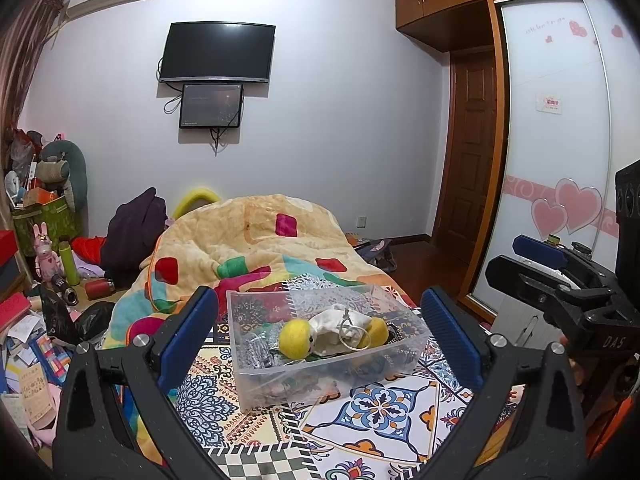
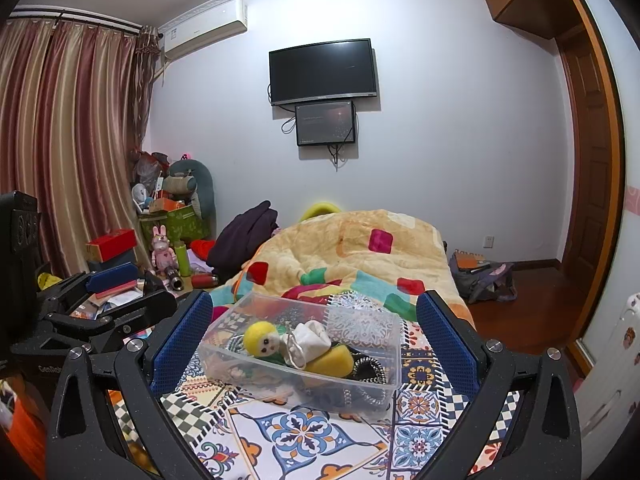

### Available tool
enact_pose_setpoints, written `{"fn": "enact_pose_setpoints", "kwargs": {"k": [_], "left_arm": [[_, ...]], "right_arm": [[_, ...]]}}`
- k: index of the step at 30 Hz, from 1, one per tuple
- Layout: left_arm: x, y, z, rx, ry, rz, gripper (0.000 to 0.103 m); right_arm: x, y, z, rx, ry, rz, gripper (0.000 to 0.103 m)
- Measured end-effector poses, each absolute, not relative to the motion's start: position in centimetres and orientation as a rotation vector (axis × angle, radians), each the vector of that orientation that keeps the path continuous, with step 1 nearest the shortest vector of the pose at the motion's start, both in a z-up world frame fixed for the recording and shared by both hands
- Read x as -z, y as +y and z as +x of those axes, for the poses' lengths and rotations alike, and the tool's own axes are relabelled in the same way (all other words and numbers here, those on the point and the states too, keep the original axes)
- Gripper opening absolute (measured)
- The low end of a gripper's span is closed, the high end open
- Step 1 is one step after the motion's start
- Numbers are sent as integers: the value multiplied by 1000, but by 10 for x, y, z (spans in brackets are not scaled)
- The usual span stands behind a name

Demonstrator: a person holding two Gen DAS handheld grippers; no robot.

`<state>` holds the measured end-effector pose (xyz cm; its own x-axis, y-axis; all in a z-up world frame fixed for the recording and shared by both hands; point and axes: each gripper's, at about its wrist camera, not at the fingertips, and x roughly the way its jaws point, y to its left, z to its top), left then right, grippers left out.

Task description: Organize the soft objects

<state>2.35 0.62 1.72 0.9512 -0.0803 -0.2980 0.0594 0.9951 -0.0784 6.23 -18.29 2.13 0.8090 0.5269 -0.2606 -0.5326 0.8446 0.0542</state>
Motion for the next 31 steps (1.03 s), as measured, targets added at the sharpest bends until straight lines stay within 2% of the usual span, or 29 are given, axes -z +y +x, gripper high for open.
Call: {"fn": "enact_pose_setpoints", "kwargs": {"k": [31], "left_arm": [[-13, 6, 26, 90, 331, -93, 103]], "right_arm": [[-15, -181, 64, -564, 301, -23, 103]]}}
